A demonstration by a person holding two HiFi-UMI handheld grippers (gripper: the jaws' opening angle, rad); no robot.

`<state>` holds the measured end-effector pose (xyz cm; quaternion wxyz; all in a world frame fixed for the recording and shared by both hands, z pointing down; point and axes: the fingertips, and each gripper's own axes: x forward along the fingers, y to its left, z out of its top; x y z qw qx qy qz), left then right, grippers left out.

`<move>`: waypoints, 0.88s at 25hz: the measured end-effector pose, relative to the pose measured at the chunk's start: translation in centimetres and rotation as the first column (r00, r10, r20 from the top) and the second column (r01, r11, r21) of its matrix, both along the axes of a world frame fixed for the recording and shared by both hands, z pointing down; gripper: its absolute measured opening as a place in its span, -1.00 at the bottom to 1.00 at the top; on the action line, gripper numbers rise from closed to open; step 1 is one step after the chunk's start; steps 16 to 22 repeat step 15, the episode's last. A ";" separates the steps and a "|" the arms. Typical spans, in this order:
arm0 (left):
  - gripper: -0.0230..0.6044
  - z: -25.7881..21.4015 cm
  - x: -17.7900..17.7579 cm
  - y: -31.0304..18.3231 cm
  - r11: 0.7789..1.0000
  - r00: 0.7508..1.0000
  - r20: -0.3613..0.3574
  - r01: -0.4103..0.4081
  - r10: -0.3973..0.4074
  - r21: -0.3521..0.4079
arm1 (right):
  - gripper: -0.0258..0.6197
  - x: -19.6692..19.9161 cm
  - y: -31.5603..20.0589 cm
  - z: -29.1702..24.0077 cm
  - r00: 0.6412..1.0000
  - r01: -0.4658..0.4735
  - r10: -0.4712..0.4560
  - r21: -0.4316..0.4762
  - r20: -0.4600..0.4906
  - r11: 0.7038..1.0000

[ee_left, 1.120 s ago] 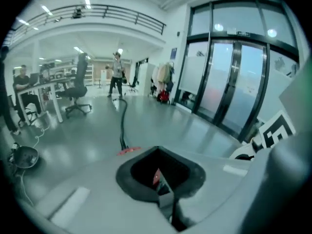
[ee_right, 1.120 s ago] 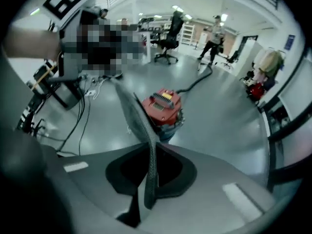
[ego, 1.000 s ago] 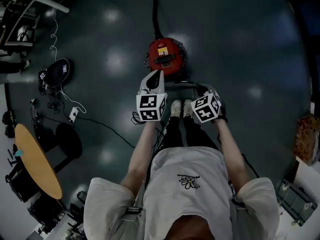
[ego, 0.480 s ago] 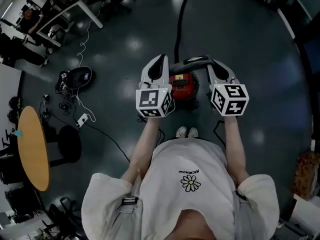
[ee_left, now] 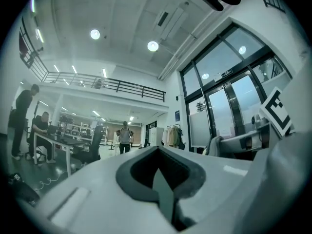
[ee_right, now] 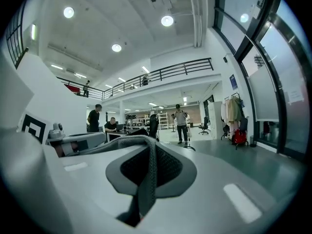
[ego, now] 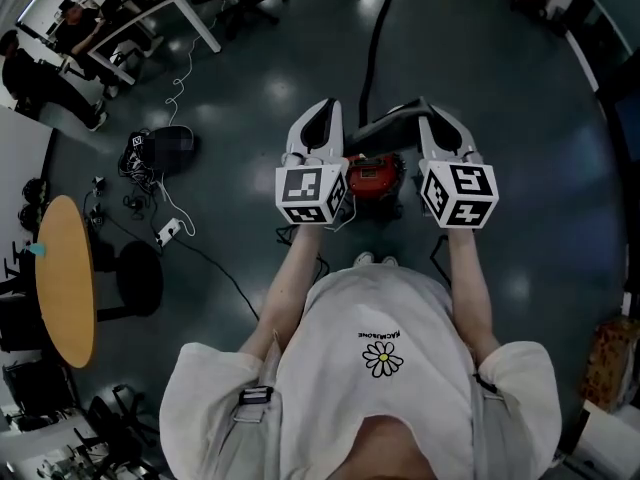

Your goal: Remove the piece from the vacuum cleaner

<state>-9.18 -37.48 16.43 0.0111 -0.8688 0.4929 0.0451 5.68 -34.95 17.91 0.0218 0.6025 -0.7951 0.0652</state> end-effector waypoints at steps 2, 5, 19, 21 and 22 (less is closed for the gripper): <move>-0.92 -0.2 1.1 -0.2 1.000 1.000 -0.005 -0.009 0.009 0.000 | -0.81 0.9 -0.1 -0.3 1.000 -0.005 0.005 0.005 0.007 1.000; -0.93 -0.1 1.5 -0.2 1.000 1.000 -0.010 -0.023 0.023 0.010 | -0.81 1.3 0.2 -0.2 1.000 -0.024 0.024 0.024 0.009 0.999; -0.93 -2.3 1.9 -0.8 0.998 0.998 -0.036 -0.046 0.047 0.031 | -0.81 1.7 0.1 -2.1 0.999 -0.054 0.053 0.058 0.010 0.997; -0.93 -2.3 1.9 -0.8 0.998 0.998 -0.036 -0.046 0.047 0.031 | -0.81 1.7 0.1 -2.1 0.999 -0.054 0.053 0.058 0.010 0.997; -0.93 -2.3 1.9 -0.8 0.998 0.998 -0.036 -0.046 0.047 0.031 | -0.81 1.7 0.1 -2.1 0.999 -0.054 0.053 0.058 0.010 0.997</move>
